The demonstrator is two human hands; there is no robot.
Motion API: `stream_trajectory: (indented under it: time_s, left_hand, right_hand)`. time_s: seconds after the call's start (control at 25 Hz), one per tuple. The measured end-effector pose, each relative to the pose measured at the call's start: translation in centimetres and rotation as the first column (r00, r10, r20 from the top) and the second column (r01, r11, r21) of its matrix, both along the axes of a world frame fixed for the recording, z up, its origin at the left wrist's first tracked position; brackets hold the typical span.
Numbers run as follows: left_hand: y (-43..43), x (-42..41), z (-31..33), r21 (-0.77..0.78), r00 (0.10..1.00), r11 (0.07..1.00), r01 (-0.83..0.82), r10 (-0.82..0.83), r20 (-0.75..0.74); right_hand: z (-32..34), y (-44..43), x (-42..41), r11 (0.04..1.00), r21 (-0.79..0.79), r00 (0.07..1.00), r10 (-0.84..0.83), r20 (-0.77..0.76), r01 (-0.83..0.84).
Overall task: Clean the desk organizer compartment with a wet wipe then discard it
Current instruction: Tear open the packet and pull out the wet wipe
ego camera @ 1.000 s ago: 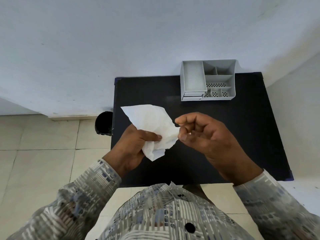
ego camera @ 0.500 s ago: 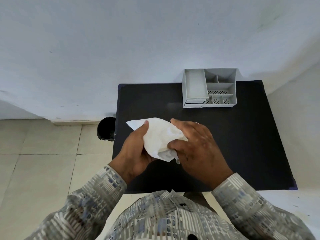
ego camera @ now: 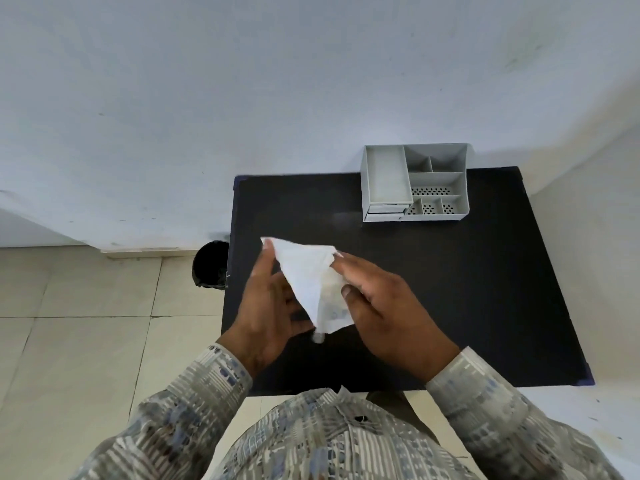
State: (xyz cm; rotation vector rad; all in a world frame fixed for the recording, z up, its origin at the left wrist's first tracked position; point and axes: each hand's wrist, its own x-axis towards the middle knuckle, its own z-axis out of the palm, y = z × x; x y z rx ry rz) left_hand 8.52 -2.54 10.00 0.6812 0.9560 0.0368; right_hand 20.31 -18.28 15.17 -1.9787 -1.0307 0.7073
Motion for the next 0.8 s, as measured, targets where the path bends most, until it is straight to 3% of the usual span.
stream_trajectory:
  time_s: [0.04, 0.08, 0.16, 0.2, 0.28, 0.36, 0.44, 0.52, 0.6, 0.64, 0.72, 0.76, 0.8]
  left_hand:
    - [0.5, -0.3, -0.5, -0.025, 0.999, 0.999, -0.041, 0.041, 0.026]
    - [1.0, -0.6, -1.1, -0.045, 0.996, 0.996, -0.071, 0.073, 0.046]
    - [1.8, -1.6, -2.0, -0.065, 0.987, 0.995, -0.077, 0.085, 0.135]
    - [2.1, -1.9, -1.9, -0.065, 0.98, 0.996, -0.061, 0.072, 0.185]
    - [2.6, -1.7, -0.7, 0.023, 0.98, 1.0, 0.008, -0.012, 0.2]
    - [3.2, -1.0, 0.3, 0.294, 0.989, 0.95, 0.107, -0.131, 0.063]
    - [3.9, -0.6, 1.0, 0.483, 0.977, 0.85, 0.213, -0.194, -0.089]
    - [4.1, -0.3, 1.4, 0.542, 0.96, 0.793, 0.278, -0.255, -0.119]
    - [3.6, -0.1, 1.7, 0.594, 0.932, 0.72, 0.36, -0.297, -0.206]
    - [3.3, 0.0, 1.8, 0.609, 0.929, 0.702, 0.369, -0.273, -0.249]
    - [3.2, 0.0, 1.9, 0.586, 0.926, 0.721, 0.37, -0.236, -0.294]
    - [3.3, -0.1, 1.7, 0.598, 0.911, 0.693, 0.403, -0.246, -0.33]
    - [3.4, -0.2, 1.5, 0.645, 0.872, 0.591, 0.485, -0.266, -0.411]
  right_hand:
    - [0.5, 0.0, 0.2, 0.992, 0.036, 0.976, -0.109, -0.191, 0.118]
    - [0.9, -0.1, 0.6, 0.968, 0.066, 0.88, -0.192, -0.434, 0.243]
    - [0.9, -0.1, 1.5, 0.897, 0.063, 0.532, -0.202, -0.823, 0.438]
    - [0.6, 0.0, 2.0, 0.889, 0.032, 0.447, -0.198, -0.872, 0.457]
    - [-1.0, -0.2, 3.0, 0.935, -0.055, 0.52, -0.243, -0.819, 0.351]
    - [-3.1, -0.6, 3.4, 0.973, -0.099, 0.523, -0.197, -0.829, 0.21]
    - [-5.3, -0.8, 3.7, 0.976, -0.103, 0.35, -0.166, -0.922, 0.192]
    - [-7.0, -0.9, 3.7, 0.973, -0.08, 0.093, -0.102, -0.99, 0.216]
    - [-8.7, -0.9, 3.3, 0.974, -0.104, -0.073, -0.091, -0.993, 0.203]
    - [-9.6, -0.7, 2.8, 0.975, -0.143, -0.063, -0.134, -0.989, 0.17]
    - [-11.4, -0.4, 1.7, 0.951, -0.275, 0.116, -0.292, -0.949, 0.144]
    - [-12.1, -0.3, 1.5, 0.93, -0.317, 0.166, -0.347, -0.923, 0.184]
    - [-12.8, -0.1, 1.3, 0.916, -0.325, 0.14, -0.363, -0.921, 0.234]
